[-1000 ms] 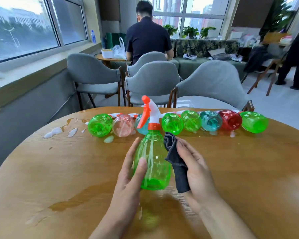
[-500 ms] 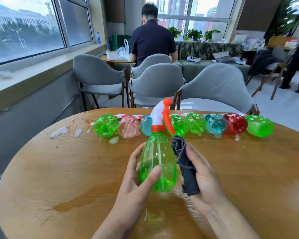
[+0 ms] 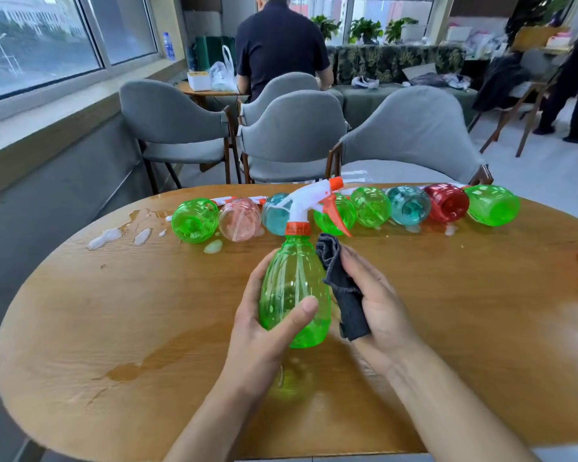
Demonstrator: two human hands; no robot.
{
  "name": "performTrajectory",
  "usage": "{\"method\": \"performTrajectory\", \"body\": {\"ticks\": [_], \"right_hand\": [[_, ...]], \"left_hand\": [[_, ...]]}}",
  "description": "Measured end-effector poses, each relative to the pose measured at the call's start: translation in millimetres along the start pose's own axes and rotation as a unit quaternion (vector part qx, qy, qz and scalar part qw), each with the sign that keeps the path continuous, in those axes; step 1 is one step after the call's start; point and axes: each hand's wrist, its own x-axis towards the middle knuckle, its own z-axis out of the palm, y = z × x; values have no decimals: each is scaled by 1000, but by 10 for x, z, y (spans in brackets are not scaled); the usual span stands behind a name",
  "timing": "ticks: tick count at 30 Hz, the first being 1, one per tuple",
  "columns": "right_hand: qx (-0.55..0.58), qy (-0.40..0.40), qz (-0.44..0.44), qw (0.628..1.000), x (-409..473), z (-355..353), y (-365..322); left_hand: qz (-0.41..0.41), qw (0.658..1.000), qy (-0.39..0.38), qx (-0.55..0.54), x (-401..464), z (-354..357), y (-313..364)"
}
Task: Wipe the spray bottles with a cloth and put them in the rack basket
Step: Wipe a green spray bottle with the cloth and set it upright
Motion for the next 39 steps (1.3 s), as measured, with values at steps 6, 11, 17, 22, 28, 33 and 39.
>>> {"method": "performTrajectory", "body": {"ticks": [6,11,17,22,28,33,39], "right_hand": [[-212,-74,-149,963,-55,18,-194],[-412,9,-386,825,-31,-9,-500],[-556,98,-430,705,141,-116,-468],[-587,-25,-389,710,114,-25,-154],[-585,126,-428,677,249,-190,-375],[-582,27,-401,707,217,-124,-208],[-548,99,-411,722,300,-259,-373]], "left_hand": [[35,996,46,68,-6,37,-40],[49,989,47,132,-35,37,-40],[85,974,26,206,-82,80,-62],[83,969,46,229,-89,78,-128],[80,971,33,225,-118,132,-147],[80,971,48,218,-84,53,-177],[80,971,27,222,-121,79,-194]]}}
